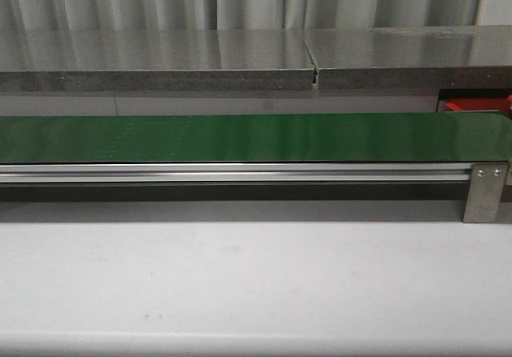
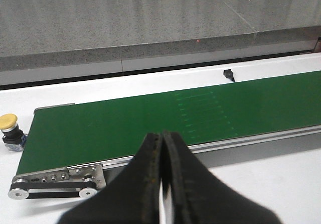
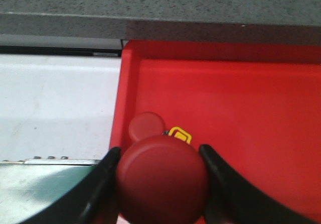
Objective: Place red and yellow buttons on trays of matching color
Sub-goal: 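Lower the red button into the red tray and open the right gripper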
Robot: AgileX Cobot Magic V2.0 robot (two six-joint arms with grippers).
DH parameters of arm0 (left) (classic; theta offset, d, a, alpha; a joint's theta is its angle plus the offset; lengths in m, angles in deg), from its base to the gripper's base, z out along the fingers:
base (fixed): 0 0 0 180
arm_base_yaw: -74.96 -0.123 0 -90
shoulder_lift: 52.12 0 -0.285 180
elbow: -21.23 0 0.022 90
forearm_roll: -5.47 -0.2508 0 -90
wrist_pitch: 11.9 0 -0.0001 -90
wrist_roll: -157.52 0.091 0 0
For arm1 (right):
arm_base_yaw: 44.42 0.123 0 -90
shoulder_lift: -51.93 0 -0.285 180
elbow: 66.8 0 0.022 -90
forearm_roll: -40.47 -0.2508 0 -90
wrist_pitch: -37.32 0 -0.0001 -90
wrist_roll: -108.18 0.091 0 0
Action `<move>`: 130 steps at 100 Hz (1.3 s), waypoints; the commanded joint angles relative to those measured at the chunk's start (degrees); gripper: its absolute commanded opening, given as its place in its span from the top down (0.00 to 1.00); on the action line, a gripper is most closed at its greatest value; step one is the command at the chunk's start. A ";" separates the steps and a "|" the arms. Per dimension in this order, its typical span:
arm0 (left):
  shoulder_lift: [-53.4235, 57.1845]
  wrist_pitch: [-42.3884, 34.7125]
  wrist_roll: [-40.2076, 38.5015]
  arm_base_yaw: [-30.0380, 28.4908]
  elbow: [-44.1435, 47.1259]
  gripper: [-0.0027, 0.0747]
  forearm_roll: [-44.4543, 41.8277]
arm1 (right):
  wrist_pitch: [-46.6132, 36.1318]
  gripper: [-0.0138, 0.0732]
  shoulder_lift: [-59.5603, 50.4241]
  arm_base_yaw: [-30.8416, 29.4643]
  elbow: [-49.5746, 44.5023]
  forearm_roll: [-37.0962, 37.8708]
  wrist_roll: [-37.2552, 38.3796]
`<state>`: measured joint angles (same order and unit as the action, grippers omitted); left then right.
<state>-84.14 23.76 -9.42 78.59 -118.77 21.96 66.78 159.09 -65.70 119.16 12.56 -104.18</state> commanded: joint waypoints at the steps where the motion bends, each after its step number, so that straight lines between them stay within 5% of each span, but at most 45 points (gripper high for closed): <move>1: -0.48 -3.86 -0.64 0.47 -1.50 0.99 1.14 | -4.67 0.84 -1.24 -1.41 1.88 -1.56 0.26; 130: -0.48 -3.86 -0.64 0.47 -1.50 0.99 1.14 | -11.00 0.80 20.83 -3.27 13.32 -9.07 0.32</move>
<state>-84.14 23.76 -9.42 78.59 -118.77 21.96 58.41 183.37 -68.64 130.08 4.95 -103.85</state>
